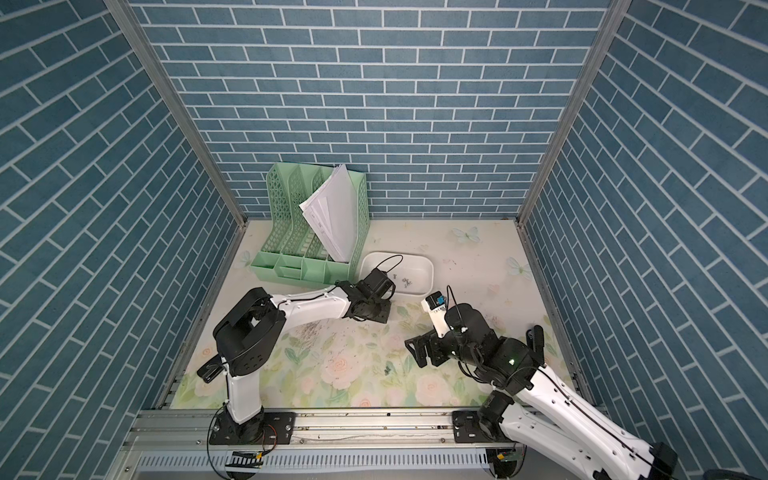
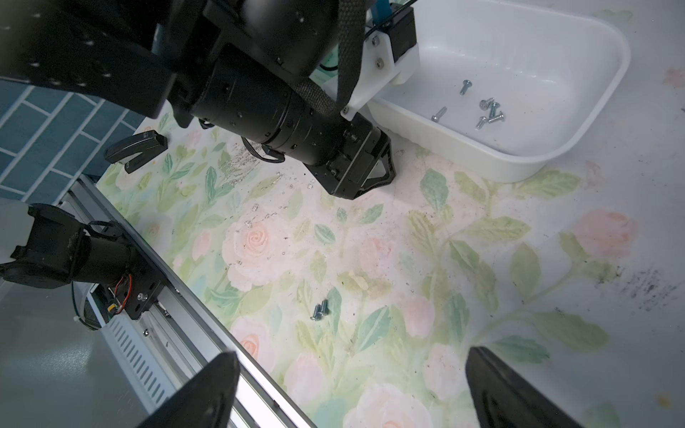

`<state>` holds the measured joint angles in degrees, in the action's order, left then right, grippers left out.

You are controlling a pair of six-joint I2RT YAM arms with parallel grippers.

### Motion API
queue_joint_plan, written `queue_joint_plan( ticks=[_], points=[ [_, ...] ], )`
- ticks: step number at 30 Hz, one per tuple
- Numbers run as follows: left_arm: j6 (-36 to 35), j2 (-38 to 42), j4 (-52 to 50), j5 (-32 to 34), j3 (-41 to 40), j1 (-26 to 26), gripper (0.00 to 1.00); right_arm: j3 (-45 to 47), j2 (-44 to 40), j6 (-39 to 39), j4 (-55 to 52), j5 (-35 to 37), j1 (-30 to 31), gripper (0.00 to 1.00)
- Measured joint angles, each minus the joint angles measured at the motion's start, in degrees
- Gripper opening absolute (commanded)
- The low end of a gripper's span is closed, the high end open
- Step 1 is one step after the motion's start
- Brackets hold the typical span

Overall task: Put the screws on the desktop into the storage box
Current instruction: Pick up the screw from the center of the board.

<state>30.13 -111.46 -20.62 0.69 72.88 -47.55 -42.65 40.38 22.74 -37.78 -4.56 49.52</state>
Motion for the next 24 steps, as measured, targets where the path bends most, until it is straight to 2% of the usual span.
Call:
queue_joint_plan(
  ticks=[15, 24],
  points=[
    [-0.2, -2.08, -2.08, 5.42, 2.1, 0.57, 0.49, 0.11, -0.04, 0.0, 0.0, 0.0, 0.0, 1.0],
    [-0.35, -3.04, -1.7, 6.16, 2.14, 0.92, 0.49, 0.11, -0.04, 0.0, 0.0, 0.0, 0.0, 1.0]
  ],
)
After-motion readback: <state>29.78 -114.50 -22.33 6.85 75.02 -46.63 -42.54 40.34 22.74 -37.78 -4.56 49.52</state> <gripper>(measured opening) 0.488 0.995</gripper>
